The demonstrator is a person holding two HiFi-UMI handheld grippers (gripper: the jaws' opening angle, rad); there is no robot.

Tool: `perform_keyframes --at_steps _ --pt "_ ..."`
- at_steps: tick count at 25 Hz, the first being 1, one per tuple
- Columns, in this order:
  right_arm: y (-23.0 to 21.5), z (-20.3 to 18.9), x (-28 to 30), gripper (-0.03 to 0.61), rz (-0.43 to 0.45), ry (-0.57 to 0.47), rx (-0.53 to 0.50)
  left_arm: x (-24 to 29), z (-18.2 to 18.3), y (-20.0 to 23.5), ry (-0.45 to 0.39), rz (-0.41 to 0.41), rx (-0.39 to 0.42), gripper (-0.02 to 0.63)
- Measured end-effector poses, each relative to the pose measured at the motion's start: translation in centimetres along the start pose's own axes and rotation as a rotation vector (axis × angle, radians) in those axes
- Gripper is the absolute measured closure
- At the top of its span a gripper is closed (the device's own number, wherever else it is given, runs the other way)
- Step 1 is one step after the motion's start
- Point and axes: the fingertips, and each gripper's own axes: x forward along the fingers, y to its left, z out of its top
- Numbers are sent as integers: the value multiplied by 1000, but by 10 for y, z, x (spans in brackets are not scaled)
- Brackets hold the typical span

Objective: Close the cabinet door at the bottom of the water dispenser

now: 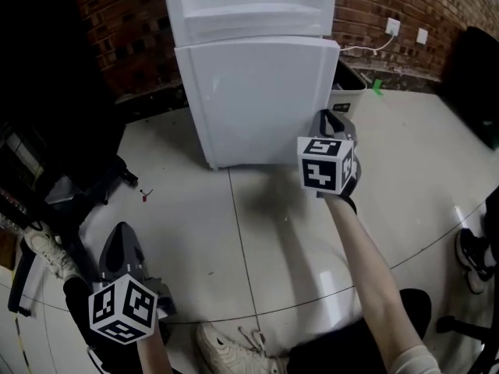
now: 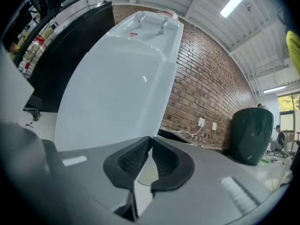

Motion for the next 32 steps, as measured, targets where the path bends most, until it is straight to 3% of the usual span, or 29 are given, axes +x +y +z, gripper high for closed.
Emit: perform_keyframes --at_steps 6,18,22,26,29,32 --pt "2 9 52 565 48 56 -88 9 -4 -5 14 -1 14 603" --pt "11 20 44 578 77 46 -86 7 6 1 -27 7 -7 603" --pt "13 35 13 578 99 17 -55 -3 7 -4 -28 -11 -37 601" --pt "13 51 -30 578 127 -25 34 -25 0 -33 -9 -114 -34 603" --pt "25 66 -75 578 182 -81 101 -41 -11 -51 20 -199 -52 601" --pt "48 89 -134 578 251 -177 124 -51 -11 -56 17 -207 -41 601"
